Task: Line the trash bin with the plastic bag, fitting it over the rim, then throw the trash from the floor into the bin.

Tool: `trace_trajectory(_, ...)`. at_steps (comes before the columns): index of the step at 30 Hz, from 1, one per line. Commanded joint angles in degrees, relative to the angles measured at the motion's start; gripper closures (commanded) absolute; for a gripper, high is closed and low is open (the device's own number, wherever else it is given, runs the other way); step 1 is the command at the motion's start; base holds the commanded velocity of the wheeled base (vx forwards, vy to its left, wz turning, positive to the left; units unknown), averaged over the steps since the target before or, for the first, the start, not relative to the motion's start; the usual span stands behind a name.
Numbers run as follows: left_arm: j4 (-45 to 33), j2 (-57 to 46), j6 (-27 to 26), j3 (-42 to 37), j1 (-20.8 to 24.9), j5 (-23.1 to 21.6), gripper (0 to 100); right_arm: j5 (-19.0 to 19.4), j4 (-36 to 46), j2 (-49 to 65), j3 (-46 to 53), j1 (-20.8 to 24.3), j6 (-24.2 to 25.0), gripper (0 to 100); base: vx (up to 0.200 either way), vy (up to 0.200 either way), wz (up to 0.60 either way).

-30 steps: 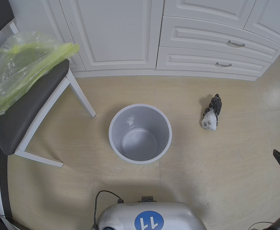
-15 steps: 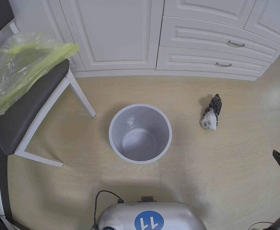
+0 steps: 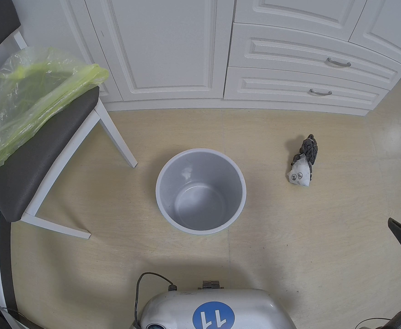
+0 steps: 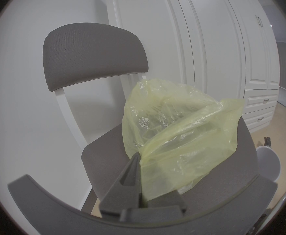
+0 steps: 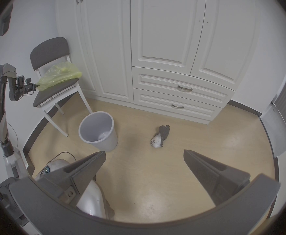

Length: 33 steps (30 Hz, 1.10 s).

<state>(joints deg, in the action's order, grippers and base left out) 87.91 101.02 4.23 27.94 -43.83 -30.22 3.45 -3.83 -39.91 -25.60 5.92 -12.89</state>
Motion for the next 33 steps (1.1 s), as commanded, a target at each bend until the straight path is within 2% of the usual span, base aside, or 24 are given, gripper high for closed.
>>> trace_trajectory(1, 0.0, -2.4, 0.4, -1.0, 0.5, 0.1, 100, -0.1, -0.1, 0.0, 0.2, 1.7, 0.1, 0, 0.000, 0.000, 0.00)
trace_trajectory(6, -0.1, -10.5, 3.6, -5.2, 3.2, 0.2, 100, -0.3, -2.4, 0.1, 0.6, 2.0, 0.6, 0, 0.000, 0.000, 0.00)
trace_trajectory(10, -0.8, -21.3, 11.6, -8.5, 10.8, 0.6, 100, -1.5, -7.2, -0.3, 0.4, 2.0, 1.8, 0, 0.000, 0.000, 0.00)
trace_trajectory(11, -0.8, -21.3, 11.6, -8.5, 10.8, 0.6, 100, -1.5, -7.2, -0.3, 0.4, 2.0, 1.8, 0, 0.000, 0.000, 0.00)
trace_trajectory(12, -2.9, -24.4, 12.3, -8.0, 13.9, 0.7, 100, -2.2, -8.2, 0.0, 0.3, 2.0, 3.1, 0, 0.000, 0.000, 0.00)
trace_trajectory(13, -2.9, -24.4, 12.3, -8.0, 13.9, 0.7, 100, -2.2, -8.2, 0.0, 0.3, 2.0, 3.1, 0, 0.000, 0.000, 0.00)
trace_trajectory(14, -8.0, -28.6, 12.4, -5.8, 16.9, 0.7, 100, -2.8, -8.7, 0.2, -0.2, 2.0, 4.2, 0, 0.000, 0.000, 0.00)
trace_trajectory(15, -8.0, -28.6, 12.4, -5.8, 16.9, 0.7, 100, -2.8, -8.7, 0.2, -0.2, 2.0, 4.2, 0, 0.000, 0.000, 0.00)
trace_trajectory(16, -18.6, -34.4, 12.6, -1.5, 22.1, 1.1, 100, -3.4, -8.9, 0.2, -1.4, 2.0, 6.0, 0, 0.000, 0.000, 0.00)
trace_trajectory(17, -24.2, -36.7, 12.8, 0.7, 24.4, 2.1, 100, -3.6, -8.9, 0.1, -1.7, 2.0, 6.7, 0, 0.000, 0.000, 0.00)
trace_trajectory(20, -44.6, -42.9, 12.8, 9.7, 33.7, 9.1, 100, -3.7, -8.9, 0.3, -3.0, 2.0, 8.4, 0, 0.000, 0.000, 0.00)
trace_trajectory(22, -53.0, -44.9, 12.8, 14.5, 39.8, 13.4, 100, -3.7, -8.9, 0.6, -3.1, 2.0, 8.4, 0, 0.000, 0.000, 0.00)
trace_trajectory(23, -59.6, -45.7, 13.0, 19.0, 45.9, 17.9, 100, -3.7, -8.8, 0.7, -3.0, 2.0, 8.3, 0, 0.000, 0.000, 0.00)
trace_trajectory(24, -60.6, -45.7, 13.1, 19.8, 47.1, 18.9, 100, -3.7, -8.7, 0.7, -3.0, 2.0, 8.3, 0, 0.000, 0.000, 0.00)
trace_trajectory(25, -63.5, -45.6, 13.9, 23.1, 53.1, 24.1, 100, -3.7, -8.6, 0.7, -3.0, 2.1, 8.3, 0, 0.000, 0.000, 0.00)
trace_trajectory(26, -63.6, -45.5, 14.1, 23.3, 53.6, 24.6, 100, -3.7, -8.5, 0.7, -2.9, 2.2, 8.3, 0, 0.000, 0.000, 0.00)
trace_trajectory(27, -63.7, -44.8, 15.1, 24.6, 59.8, 30.2, 100, -3.7, -8.3, 0.4, -2.9, 3.0, 8.3, 0, 0.000, 0.000, 0.00)
trace_trajectory(28, -63.6, -44.0, 15.0, 24.7, 61.8, 31.8, 100, -3.7, -8.2, 0.3, -2.9, 3.5, 8.4, 0, 0.000, 0.000, 0.00)
trace_trajectory(29, -63.4, -42.9, 15.1, 24.9, 63.3, 32.9, 100, -3.8, -8.2, 0.2, -2.8, 4.0, 8.5, 0, 0.000, 0.000, 0.00)
trace_trajectory(33, -62.2, -41.8, 16.4, 24.2, 63.7, 33.0, 100, -3.8, -8.2, 0.1, -2.9, 4.4, 8.8, 0, 0.000, 0.000, 0.00)
